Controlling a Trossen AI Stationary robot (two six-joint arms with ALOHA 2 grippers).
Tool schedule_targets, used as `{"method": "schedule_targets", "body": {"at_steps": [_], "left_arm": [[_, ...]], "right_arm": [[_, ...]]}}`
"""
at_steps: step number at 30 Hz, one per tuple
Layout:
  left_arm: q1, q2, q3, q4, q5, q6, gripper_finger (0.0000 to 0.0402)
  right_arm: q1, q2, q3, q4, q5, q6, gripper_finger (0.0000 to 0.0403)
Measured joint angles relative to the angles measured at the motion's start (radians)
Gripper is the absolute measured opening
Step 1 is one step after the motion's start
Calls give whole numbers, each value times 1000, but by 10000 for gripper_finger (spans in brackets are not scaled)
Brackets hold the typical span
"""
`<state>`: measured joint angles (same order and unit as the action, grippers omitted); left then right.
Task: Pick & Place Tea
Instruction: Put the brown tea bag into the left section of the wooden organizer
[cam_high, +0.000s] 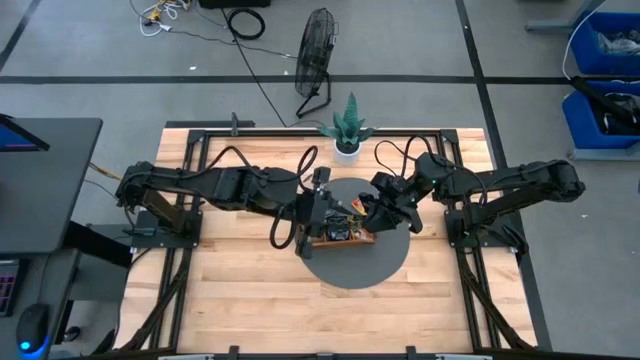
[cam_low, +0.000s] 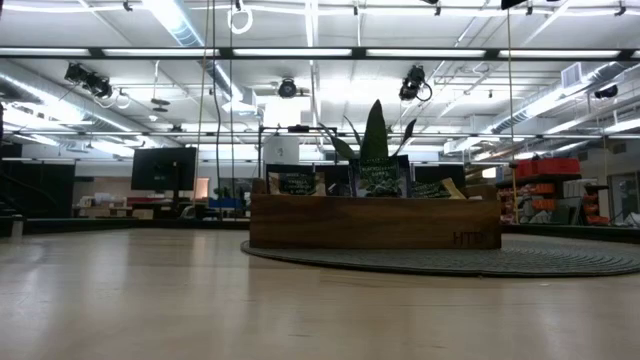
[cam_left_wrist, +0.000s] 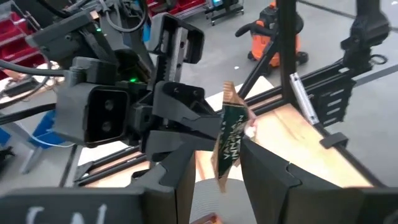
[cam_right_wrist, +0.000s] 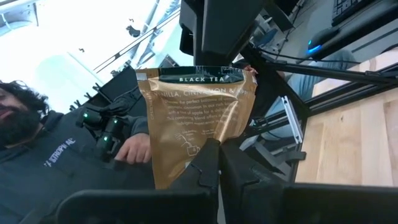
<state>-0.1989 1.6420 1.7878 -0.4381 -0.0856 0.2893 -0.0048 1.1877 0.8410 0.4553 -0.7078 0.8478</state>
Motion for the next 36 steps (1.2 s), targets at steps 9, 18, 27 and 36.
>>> {"method": "schedule_targets", "body": {"at_steps": [9,18,27,36], "left_arm": [[6,21,1,1,12,-17,121],[13,22,1,0,16,-16,16],[16,21,1,-18,15,-28,3],[16,-18,1,-170,-52,-135,2]], "right_arm": [[0,0,0,-5,2,-3,0],[0,0,0,-12,7,-10,0],[-1,-5,0,-33,18,-15,22],[-1,-78,0,-49,20,37,115]]}}
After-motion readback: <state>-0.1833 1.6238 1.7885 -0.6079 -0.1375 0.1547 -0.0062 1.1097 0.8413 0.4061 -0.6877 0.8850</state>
